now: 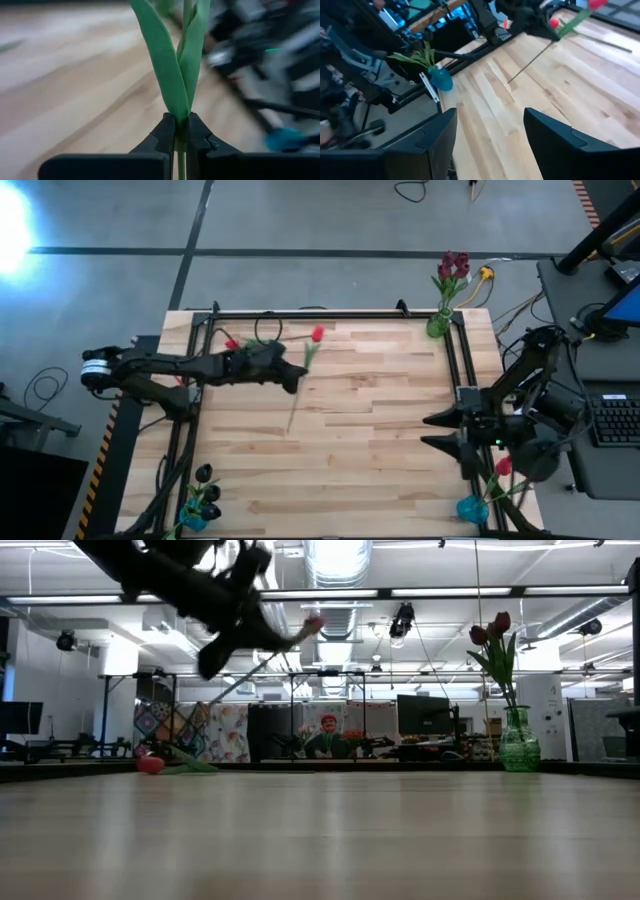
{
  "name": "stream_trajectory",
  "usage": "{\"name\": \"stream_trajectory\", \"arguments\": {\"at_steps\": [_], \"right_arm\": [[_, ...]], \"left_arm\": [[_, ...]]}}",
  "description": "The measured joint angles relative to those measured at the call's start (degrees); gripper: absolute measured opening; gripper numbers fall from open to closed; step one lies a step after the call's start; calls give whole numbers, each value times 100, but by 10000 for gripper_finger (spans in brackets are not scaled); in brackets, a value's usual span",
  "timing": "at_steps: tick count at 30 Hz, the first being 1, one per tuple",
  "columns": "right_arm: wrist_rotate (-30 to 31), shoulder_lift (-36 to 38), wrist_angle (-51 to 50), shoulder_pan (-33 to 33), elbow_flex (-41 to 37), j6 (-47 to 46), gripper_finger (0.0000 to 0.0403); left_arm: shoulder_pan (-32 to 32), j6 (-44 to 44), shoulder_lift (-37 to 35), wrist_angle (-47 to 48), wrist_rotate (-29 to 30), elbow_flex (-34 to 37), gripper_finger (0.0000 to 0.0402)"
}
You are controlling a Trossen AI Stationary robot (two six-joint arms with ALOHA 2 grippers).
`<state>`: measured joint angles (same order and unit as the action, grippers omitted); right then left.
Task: Sort flowers into vase by color
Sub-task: Put the red tulip into the right blue vase
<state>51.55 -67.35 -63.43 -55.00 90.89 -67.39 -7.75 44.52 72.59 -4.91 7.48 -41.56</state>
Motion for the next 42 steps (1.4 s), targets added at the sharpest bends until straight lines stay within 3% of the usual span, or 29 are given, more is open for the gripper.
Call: {"name": "stream_trajectory", "arguments": {"at_steps": [4,8,12,17,23,28,31,42], "right_arm": [[-466,-139,605,516,-2,547,221],[-1102,-340,1573,1218,-2,1673,221],[-2040,-524,2051,1898,-2,2343,221],[-2869,-677,2304,2476,-2,2775,238],[-2874,-576,2332,2723,-2,3141,286],[-2070,-498,2323,2760,-2,3317,307],[-1673,-547,2478,2876,-2,3435,305],[-1511,-1081,3913,3466,-2,3860,272]], "left_arm": [[473,-747,349,-1996,-4,33,1],[734,-897,838,-2848,-14,-64,1],[983,-1158,1111,-3082,-69,-504,1],[1160,-1661,1244,-2405,-359,-1190,1],[1172,-2026,925,-1782,-359,-1406,1],[1172,-2234,678,-1942,-360,-1392,1],[1174,-2366,632,-2063,-370,-1424,1],[1298,-2595,742,-2259,-616,-1698,1]]}}
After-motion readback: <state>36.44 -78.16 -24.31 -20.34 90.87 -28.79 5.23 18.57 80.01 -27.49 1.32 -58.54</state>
